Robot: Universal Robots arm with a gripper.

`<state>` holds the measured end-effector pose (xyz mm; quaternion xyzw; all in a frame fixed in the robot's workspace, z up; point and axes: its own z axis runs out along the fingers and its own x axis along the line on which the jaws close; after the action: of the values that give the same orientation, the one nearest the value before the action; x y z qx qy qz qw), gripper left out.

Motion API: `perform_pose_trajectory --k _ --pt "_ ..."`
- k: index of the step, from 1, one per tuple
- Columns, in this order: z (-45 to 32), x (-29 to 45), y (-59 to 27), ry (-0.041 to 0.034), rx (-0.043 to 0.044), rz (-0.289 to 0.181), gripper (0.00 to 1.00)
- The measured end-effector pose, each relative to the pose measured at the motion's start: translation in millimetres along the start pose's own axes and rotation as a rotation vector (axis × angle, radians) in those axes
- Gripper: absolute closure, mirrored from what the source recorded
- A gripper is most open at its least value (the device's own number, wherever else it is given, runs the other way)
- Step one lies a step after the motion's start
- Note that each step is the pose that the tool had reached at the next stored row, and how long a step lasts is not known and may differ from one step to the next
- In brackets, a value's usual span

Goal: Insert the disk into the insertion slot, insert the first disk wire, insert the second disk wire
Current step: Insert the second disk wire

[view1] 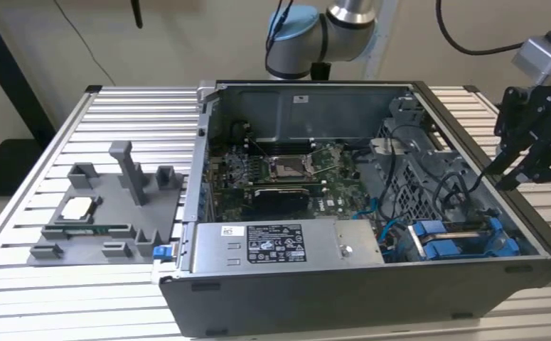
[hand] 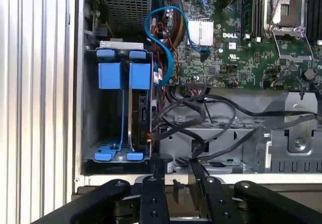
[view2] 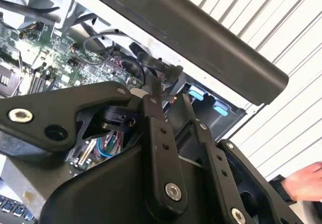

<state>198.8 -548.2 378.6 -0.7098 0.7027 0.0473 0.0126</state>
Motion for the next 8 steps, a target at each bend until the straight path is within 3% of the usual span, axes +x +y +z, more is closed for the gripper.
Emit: perform_pose_trajectory --k 8 --pt "-0.4 -1.9 -10.5 0.0001 0.0 0.0 0.67"
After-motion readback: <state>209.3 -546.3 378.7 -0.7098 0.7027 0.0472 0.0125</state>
